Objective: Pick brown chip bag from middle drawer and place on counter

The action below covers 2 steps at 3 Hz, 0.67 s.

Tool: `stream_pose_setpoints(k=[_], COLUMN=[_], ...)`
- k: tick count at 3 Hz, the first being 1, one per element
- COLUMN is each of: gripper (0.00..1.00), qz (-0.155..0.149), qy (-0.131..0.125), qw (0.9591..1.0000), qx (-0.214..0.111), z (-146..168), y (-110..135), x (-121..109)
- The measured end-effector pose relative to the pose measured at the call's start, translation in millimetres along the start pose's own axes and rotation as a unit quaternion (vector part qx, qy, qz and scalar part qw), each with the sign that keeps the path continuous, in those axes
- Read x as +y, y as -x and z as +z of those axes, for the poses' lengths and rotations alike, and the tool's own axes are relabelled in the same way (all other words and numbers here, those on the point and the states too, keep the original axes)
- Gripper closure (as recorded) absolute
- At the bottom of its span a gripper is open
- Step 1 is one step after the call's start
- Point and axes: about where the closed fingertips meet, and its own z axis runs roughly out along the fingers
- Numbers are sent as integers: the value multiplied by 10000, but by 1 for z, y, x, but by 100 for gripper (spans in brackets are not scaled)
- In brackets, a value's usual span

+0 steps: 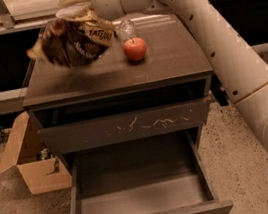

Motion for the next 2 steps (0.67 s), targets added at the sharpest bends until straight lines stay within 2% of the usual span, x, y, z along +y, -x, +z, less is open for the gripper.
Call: stream_pose_setpoints(k=[1,2], gripper=[0,0], qz=[125,62], qy=[-168,-272], qw=[9998,9996], qx=[73,54], z=[-5,-14], y=[-12,-8], x=[-2,-5])
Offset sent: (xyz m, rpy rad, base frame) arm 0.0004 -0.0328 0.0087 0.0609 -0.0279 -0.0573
